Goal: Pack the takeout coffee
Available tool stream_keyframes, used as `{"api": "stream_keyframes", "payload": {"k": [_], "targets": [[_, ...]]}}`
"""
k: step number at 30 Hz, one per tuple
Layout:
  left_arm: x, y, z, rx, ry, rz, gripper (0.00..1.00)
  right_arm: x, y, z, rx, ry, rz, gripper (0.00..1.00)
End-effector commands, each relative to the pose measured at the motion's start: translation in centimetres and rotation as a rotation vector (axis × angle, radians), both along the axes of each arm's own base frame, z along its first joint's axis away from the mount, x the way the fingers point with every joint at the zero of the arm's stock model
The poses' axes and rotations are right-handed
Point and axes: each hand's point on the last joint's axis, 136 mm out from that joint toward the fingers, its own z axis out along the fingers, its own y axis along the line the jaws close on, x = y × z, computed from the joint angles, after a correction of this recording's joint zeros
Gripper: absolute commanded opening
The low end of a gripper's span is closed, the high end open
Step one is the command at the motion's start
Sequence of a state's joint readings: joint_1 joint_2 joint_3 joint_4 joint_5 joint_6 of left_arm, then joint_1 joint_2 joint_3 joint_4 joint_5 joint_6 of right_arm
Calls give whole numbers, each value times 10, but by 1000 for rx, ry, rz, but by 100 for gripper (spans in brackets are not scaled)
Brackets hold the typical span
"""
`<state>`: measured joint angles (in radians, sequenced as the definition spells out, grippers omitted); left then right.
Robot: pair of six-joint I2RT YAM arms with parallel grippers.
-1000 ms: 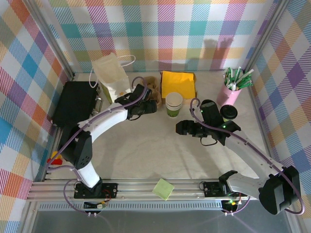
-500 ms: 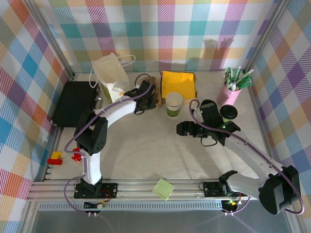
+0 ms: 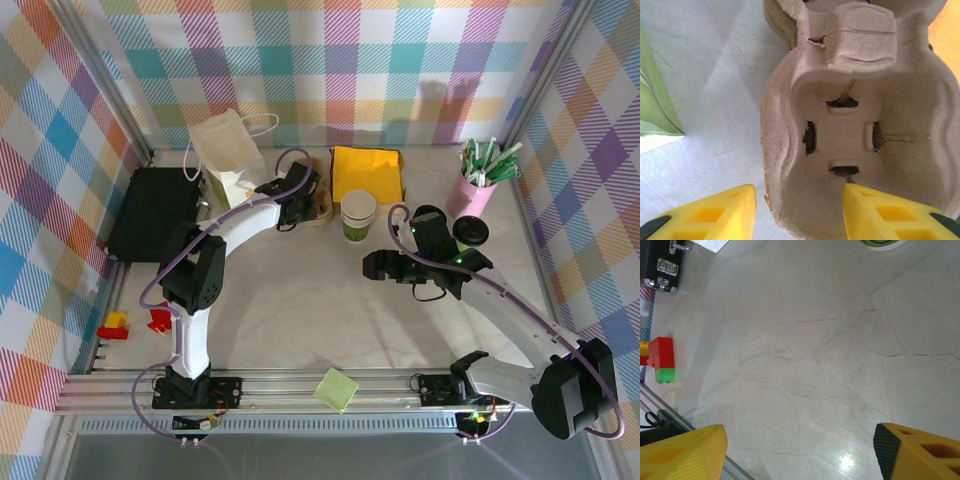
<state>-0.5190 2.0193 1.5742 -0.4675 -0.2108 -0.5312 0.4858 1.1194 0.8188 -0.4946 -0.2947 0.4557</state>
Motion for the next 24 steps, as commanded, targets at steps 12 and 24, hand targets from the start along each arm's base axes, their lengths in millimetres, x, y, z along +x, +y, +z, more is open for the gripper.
{"api": "stream_keyframes", "payload": {"k": [12, 24], "targets": [[15, 4, 3, -11, -15, 19, 37, 0, 0, -3, -20, -6, 12, 78], [17, 1, 16, -34, -35, 10, 24, 0, -1, -4, -25, -4, 6, 78]]}}
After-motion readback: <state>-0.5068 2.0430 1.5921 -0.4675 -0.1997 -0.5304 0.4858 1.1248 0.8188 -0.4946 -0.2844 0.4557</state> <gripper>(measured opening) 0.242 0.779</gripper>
